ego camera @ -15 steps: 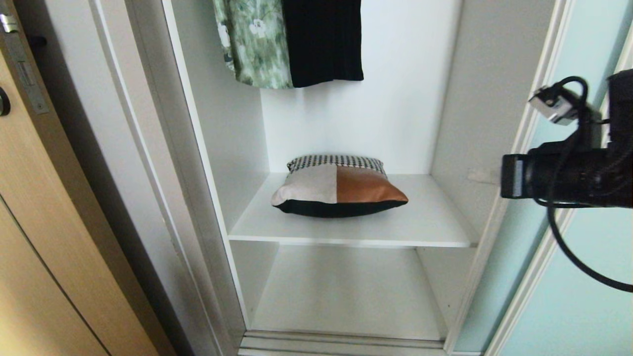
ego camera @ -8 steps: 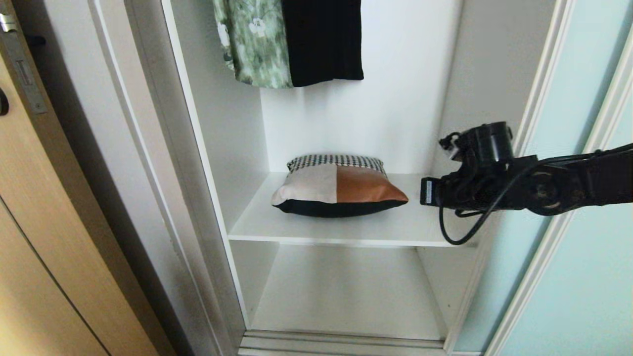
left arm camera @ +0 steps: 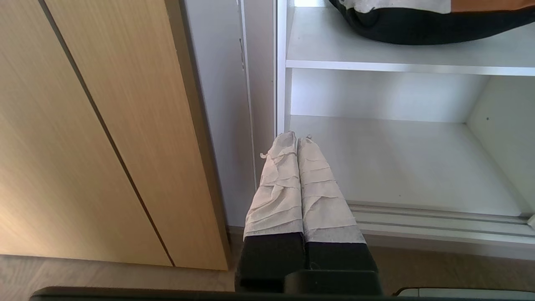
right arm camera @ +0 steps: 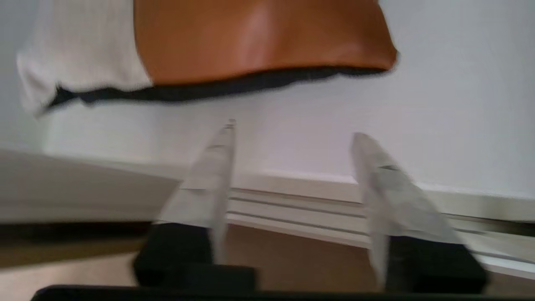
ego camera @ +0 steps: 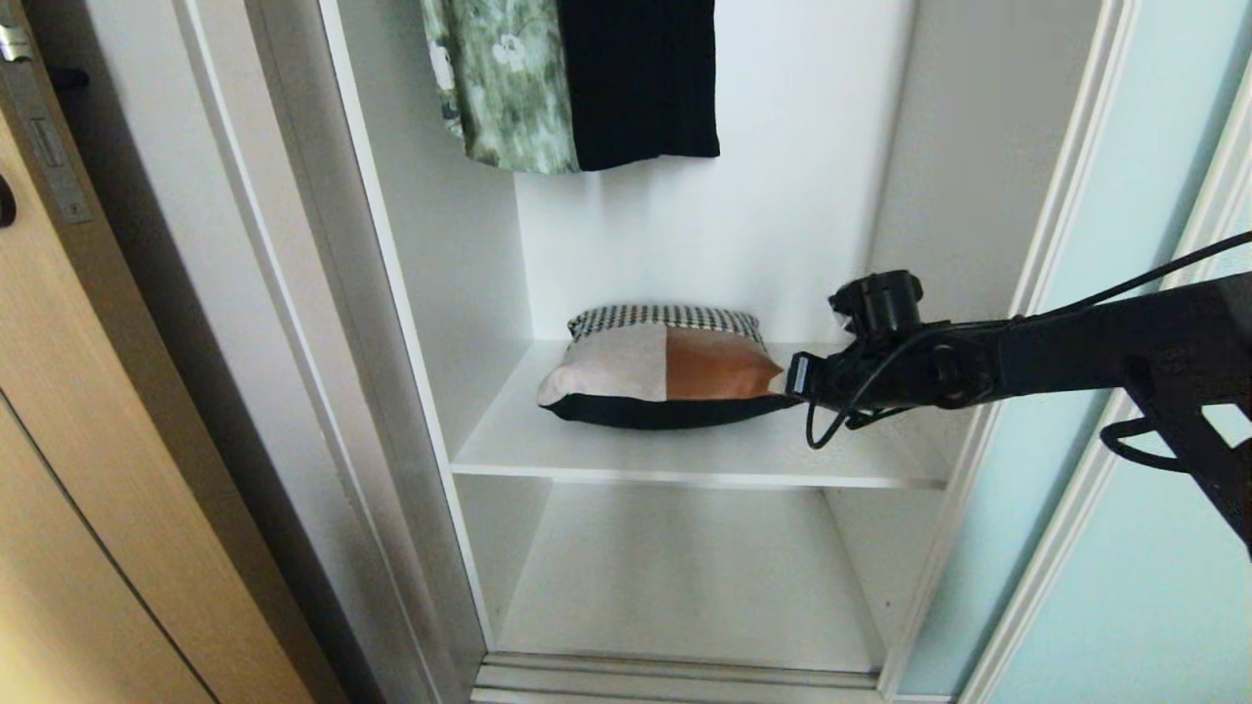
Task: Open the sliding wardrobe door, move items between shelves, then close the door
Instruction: Place the pillow on the lower shelf
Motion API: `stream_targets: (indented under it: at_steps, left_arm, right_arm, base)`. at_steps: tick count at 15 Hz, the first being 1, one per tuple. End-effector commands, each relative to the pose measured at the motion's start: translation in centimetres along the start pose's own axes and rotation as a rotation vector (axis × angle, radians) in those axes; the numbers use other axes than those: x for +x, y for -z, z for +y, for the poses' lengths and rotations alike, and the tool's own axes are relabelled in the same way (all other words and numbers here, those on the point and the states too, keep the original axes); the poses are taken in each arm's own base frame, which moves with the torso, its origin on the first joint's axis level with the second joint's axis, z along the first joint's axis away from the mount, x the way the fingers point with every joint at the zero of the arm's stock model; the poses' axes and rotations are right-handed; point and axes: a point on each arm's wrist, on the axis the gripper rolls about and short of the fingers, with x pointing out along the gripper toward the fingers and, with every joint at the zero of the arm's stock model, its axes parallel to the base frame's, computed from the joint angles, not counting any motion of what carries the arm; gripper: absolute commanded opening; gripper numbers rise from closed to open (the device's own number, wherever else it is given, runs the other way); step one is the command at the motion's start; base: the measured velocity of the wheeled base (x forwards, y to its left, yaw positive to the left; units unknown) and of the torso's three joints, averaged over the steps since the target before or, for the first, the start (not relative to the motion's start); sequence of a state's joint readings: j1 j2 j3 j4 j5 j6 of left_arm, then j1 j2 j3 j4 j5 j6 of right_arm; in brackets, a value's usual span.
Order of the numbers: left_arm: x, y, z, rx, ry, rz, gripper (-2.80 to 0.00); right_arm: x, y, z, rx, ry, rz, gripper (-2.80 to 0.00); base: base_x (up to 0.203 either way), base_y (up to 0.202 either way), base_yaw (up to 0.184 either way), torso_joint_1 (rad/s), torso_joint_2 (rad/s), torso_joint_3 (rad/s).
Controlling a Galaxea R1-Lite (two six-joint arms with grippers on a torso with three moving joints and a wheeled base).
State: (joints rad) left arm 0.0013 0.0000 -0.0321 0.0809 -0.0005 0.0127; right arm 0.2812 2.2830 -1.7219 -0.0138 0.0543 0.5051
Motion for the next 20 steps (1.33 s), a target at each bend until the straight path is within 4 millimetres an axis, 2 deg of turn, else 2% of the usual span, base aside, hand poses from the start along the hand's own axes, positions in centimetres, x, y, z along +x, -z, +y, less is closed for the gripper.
stream_targets:
  at_steps: [1,3,8,10,15,20]
  left_arm:
    - [0.0,0.0,0.0,0.0,-0.001,0.002,-2.8]
    - [0.0,0.0,0.0,0.0,-0.001,0.002,-2.8]
    - [0.0,0.0,0.0,0.0,-0.001,0.002,-2.8]
    - [0.0,0.0,0.0,0.0,-0.001,0.002,-2.8]
    - [0.0,0.0,0.0,0.0,-0.001,0.002,-2.8]
    - [0.0,0.0,0.0,0.0,-0.001,0.002,-2.8]
  right_arm:
    - [3.1,0.4,-1.3,0.055,0.012,0.007,0.0]
    - [4.3,-0.3,-2.2,0.077,0.013,-0.02,0.0]
    - [6.9,0.3,-5.3,0.103,0.045,-0.023,0.0]
    - [7.1,0.2,-5.4,0.105,0.016,-0.034,0.0]
    - [6.5,-1.6,-5.1,0.094,-0.103,-0.123,0.0]
    - [6.9,-1.5,-5.4,0.098,-0.161,-0.107,0.0]
  base:
    - [0.0,0.0,0.0,0.0,0.0,0.0]
    - [0.0,0.0,0.0,0.0,0.0,0.0]
    - [0.0,0.0,0.0,0.0,0.0,0.0]
    - [0.0,0.0,0.0,0.0,0.0,0.0]
    - [0.0,0.0,0.0,0.0,0.0,0.0]
    - [0.0,0.0,0.0,0.0,0.0,0.0]
